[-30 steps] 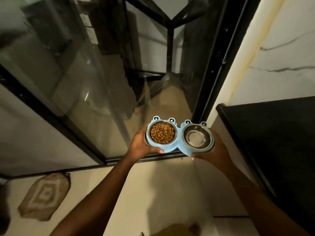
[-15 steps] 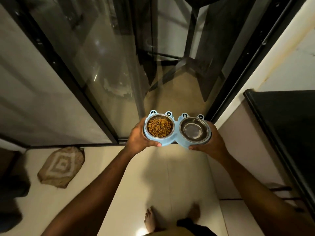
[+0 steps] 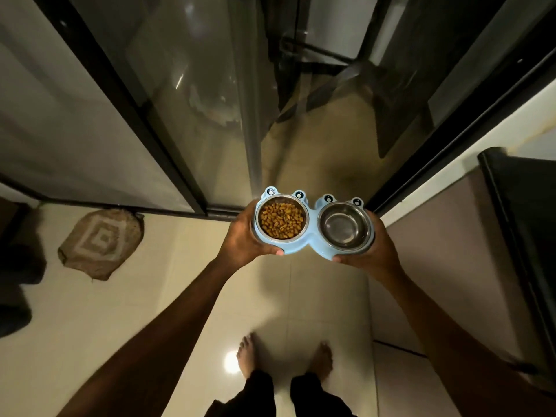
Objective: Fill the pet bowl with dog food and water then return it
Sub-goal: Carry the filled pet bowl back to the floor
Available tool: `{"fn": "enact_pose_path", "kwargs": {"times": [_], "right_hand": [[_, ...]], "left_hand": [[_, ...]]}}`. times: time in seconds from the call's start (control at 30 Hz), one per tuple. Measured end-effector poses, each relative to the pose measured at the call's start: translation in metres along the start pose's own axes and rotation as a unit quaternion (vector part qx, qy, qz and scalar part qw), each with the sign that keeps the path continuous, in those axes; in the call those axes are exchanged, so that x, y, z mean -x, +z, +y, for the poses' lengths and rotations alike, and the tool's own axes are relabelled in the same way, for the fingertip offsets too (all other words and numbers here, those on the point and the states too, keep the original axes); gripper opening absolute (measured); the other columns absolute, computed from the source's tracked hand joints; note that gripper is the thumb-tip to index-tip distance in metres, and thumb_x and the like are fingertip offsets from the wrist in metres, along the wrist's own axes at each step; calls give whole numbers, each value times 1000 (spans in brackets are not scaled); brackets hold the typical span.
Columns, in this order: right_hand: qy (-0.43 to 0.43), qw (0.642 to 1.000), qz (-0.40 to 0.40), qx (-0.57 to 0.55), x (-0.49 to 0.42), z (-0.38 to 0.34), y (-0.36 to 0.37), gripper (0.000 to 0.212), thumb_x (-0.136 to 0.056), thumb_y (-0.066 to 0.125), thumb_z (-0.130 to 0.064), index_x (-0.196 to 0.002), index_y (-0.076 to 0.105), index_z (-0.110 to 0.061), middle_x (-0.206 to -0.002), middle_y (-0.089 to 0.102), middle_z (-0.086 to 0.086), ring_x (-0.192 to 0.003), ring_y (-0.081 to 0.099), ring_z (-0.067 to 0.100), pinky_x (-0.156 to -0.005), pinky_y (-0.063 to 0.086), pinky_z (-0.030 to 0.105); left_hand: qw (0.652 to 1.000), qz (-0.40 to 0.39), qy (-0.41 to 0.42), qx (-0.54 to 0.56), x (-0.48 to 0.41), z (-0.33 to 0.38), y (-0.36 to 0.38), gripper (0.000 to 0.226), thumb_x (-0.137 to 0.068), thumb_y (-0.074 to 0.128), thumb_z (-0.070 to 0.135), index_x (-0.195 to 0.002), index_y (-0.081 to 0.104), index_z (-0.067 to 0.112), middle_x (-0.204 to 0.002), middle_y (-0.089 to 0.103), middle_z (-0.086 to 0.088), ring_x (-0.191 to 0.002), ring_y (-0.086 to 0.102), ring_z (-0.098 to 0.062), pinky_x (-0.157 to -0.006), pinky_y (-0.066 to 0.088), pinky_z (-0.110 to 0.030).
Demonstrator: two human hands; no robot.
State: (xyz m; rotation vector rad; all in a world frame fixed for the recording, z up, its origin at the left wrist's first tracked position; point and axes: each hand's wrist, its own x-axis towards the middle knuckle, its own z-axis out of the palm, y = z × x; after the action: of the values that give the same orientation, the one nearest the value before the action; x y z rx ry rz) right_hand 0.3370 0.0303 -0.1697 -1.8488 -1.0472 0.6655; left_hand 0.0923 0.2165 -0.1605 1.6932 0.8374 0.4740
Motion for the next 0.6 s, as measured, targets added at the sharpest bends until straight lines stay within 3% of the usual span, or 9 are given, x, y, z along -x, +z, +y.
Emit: {"fn": "enact_pose_path", "kwargs": {"times": [0.1, 0.2, 0.33, 0.5, 0.53, 0.6], "right_hand": [[2, 1000, -10, 1, -16, 40, 9, 105, -50, 102, -19, -140, 48, -12, -136, 61, -1, -129, 57, 16, -104, 50, 39], [-10, 1000, -7, -5, -29, 83, 27, 108, -51, 100, -34, -142, 45, -14, -137, 59, -5, -130, 55, 10, -103, 48, 23], [-20, 1000, -6, -8, -52, 158, 59, 109, -53, 94, -41, -141, 44, -2, -139, 59, 1, -132, 54, 14, -105, 46, 23], [-62, 998, -9, -17, -88, 269, 120, 100, -55, 91, -33, -137, 44, -1, -136, 52, -34, -128, 50, -8, -103, 40, 11], [-59, 998, -9, -13, -92, 290, 131, 98, -55, 91, -33, -136, 45, -5, -136, 52, -34, -128, 50, -8, -103, 41, 12], [-39, 999, -4, -21, -105, 348, 157, 99, -55, 98, -29, -138, 47, -10, -138, 56, -20, -131, 53, 4, -106, 47, 28]], "left_hand": [[1000, 3, -8, -9, -17, -36, 19, 105, -42, 101, 19, -134, 51, 20, -122, 65, 11, -112, 58, 8, -89, 42, -5], [1000, 3, -9, -13, -37, -79, 36, 106, -42, 101, 23, -135, 50, 22, -123, 64, 12, -114, 58, 5, -91, 43, -8], [1000, 0, -6, -1, -68, -151, 61, 101, -45, 99, 12, -133, 50, 22, -122, 64, 13, -114, 58, 5, -91, 43, -7], [1000, 10, -18, 3, -110, -278, 97, 104, -44, 100, 10, -135, 50, 19, -124, 63, 11, -117, 57, 2, -91, 43, -8], [1000, 10, -21, 0, -116, -301, 102, 105, -44, 100, 11, -136, 50, 19, -125, 63, 10, -118, 57, 0, -92, 44, -10], [1000, 12, -20, -2, -133, -355, 119, 104, -44, 100, 14, -135, 50, 21, -125, 64, 10, -118, 58, -3, -93, 44, -12]]}}
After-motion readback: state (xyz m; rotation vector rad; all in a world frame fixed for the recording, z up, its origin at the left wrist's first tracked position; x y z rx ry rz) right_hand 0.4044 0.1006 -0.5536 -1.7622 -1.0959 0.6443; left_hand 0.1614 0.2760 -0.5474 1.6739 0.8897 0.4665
